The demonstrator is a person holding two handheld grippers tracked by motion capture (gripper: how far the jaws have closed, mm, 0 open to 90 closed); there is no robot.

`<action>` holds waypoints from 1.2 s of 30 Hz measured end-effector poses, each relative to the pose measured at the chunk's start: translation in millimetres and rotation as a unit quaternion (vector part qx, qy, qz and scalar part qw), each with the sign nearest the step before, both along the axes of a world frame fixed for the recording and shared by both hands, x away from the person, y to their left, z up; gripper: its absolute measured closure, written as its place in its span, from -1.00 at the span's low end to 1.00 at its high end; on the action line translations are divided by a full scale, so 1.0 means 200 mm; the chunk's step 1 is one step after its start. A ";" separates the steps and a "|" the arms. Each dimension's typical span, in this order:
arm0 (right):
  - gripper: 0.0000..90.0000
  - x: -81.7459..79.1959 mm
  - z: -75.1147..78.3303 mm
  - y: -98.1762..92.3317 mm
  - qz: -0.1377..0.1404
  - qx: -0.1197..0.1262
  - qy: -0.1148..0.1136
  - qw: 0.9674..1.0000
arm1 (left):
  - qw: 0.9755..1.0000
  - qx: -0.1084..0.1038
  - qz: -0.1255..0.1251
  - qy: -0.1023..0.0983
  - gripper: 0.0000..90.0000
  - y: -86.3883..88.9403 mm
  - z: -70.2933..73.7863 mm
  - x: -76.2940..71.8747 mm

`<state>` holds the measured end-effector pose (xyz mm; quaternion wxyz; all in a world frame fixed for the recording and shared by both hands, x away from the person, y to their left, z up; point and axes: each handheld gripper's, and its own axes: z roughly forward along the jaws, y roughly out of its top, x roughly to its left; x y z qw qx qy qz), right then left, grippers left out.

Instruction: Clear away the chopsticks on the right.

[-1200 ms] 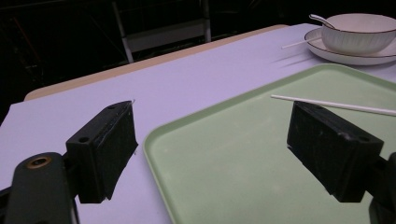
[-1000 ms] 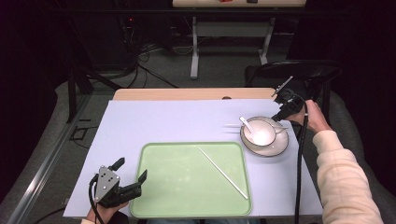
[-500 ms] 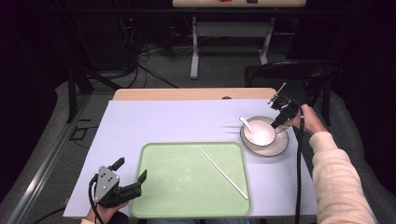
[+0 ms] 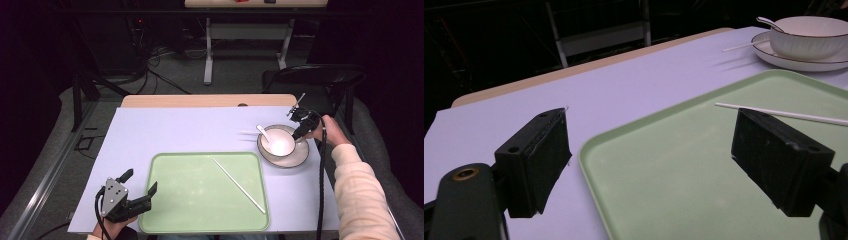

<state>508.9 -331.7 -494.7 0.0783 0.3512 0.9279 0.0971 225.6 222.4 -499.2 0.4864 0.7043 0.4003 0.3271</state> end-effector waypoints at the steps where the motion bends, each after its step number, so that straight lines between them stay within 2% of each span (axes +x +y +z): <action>1: 0.59 0.00 0.00 0.00 0.007 -0.009 -0.001 1.000 | 1.000 0.000 0.000 0.000 -0.66 0.00 0.00 0.00; 9: 0.76 -0.06 -0.04 0.00 0.039 -0.002 0.001 0.999 | 1.000 0.001 0.000 0.000 -0.66 0.00 0.00 0.00; 12: 0.84 -0.08 -0.05 0.00 0.042 0.002 -0.004 0.999 | 1.000 0.001 -0.001 0.000 -0.66 0.00 0.00 0.00; 17: 0.86 -0.10 -0.04 -0.01 0.039 0.014 -0.008 0.999 | 1.000 0.000 0.000 0.000 -0.66 0.00 0.00 0.00; 18: 0.86 -0.11 -0.04 -0.01 0.028 0.013 -0.006 0.999 | 1.000 0.000 0.000 0.000 -0.66 0.00 0.00 0.00; 20: 0.86 -0.12 -0.02 -0.02 0.027 0.012 -0.021 0.999 | 1.000 0.001 -0.001 0.000 -0.66 0.00 0.00 0.00; 21: 0.86 -0.13 0.00 -0.02 0.016 0.016 -0.024 0.999 | 1.000 0.001 -0.001 0.000 -0.66 0.00 0.00 0.00; 25: 0.87 -0.15 0.06 -0.03 0.005 0.011 -0.050 0.999 | 1.000 0.001 -0.001 0.000 -0.66 0.00 0.00 0.00; 27: 0.87 -0.17 0.10 -0.03 -0.022 0.016 -0.056 0.998 | 1.000 0.001 -0.001 -0.001 -0.66 0.00 0.00 0.00; 31: 0.87 -0.21 0.19 -0.03 -0.034 0.021 -0.091 0.995 | 1.000 0.001 -0.001 0.000 -0.66 0.00 0.00 0.00; 36: 0.87 -0.29 0.30 0.00 -0.065 0.029 -0.110 0.991 | 1.000 0.001 -0.001 0.000 -0.66 0.00 0.00 0.00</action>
